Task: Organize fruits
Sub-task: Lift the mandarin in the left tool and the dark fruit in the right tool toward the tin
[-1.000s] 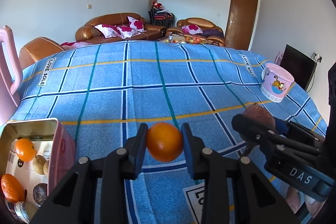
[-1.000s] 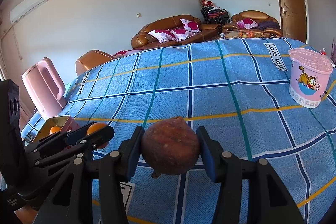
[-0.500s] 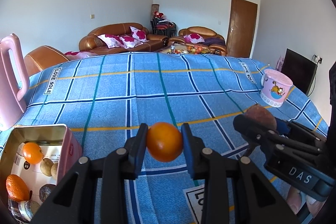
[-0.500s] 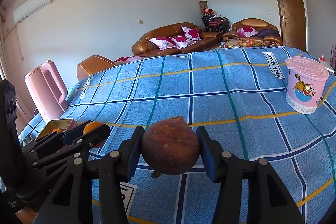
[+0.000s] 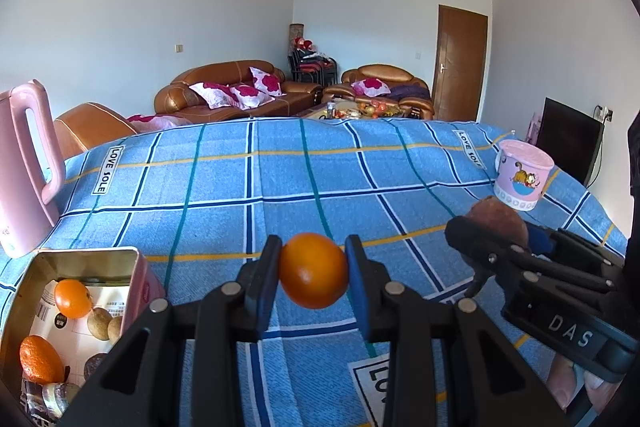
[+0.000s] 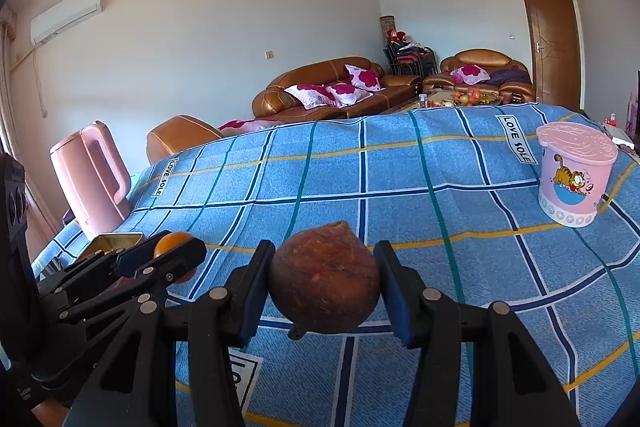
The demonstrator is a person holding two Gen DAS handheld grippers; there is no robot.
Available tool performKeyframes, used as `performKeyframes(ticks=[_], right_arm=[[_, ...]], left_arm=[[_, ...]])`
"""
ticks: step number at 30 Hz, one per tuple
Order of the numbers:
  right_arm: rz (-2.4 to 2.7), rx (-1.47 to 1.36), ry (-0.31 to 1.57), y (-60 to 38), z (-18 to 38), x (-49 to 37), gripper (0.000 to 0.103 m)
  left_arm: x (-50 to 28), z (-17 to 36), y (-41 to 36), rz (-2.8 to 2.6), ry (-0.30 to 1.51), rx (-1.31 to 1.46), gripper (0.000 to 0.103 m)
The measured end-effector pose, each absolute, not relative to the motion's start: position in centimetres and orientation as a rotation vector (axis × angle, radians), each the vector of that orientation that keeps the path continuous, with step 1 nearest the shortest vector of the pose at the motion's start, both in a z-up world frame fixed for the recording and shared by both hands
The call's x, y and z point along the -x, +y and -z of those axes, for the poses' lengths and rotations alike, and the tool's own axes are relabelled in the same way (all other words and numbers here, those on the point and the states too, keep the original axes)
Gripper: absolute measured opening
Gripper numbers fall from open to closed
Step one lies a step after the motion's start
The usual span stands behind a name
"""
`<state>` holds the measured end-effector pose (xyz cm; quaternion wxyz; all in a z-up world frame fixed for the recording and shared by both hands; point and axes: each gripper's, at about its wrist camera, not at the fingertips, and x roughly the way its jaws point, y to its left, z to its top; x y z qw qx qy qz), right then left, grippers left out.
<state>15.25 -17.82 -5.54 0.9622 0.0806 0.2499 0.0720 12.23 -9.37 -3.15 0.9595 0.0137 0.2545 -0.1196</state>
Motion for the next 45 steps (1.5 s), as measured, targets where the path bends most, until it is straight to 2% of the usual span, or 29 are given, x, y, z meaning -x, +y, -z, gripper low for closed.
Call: performKeyframes(ticks=[45], right_arm=[[-0.103,-0.036,0.311,-16.1,3.8,-11.2,0.053]], left_arm=[[-9.0,2.0,-9.1,0.193,0.349,-0.041,0.034]])
